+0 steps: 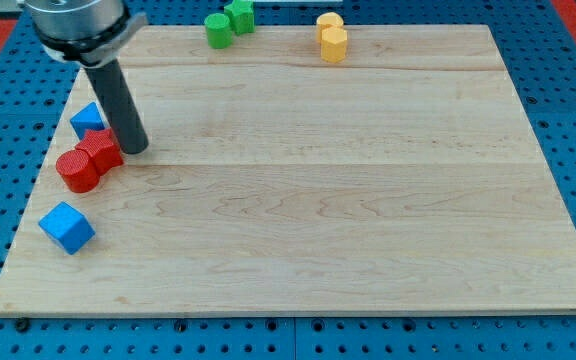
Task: Push the blue cube to the right of the blue triangle
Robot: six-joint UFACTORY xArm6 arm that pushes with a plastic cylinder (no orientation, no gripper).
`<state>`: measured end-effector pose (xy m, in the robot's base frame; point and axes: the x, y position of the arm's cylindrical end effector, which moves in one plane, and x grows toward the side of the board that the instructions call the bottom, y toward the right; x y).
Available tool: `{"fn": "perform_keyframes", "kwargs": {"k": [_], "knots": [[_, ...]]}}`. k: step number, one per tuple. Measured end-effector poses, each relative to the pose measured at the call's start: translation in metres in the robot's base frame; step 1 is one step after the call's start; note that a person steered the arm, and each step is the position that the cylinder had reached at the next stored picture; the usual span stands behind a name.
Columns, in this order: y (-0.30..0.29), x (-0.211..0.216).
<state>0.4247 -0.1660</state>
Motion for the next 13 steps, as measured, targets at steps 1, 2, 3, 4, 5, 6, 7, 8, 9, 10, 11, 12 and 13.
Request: {"fn": "perform_keyframes", "kwargs": {"k": [1, 2, 3, 4, 5, 6, 7, 8, 9, 10, 11, 12, 13], "knots": [[0.061, 0.068], [0.059, 0.141], [-0.053, 0.152], [-0.117, 0.151], [-0.049, 0.132], [0.022, 0.100], [0.024, 0.135], [-0.015, 0.142], [-0.025, 0.123], [0.024, 0.108], [0.027, 0.126], [-0.056, 0.128], [-0.095, 0.089]]}}
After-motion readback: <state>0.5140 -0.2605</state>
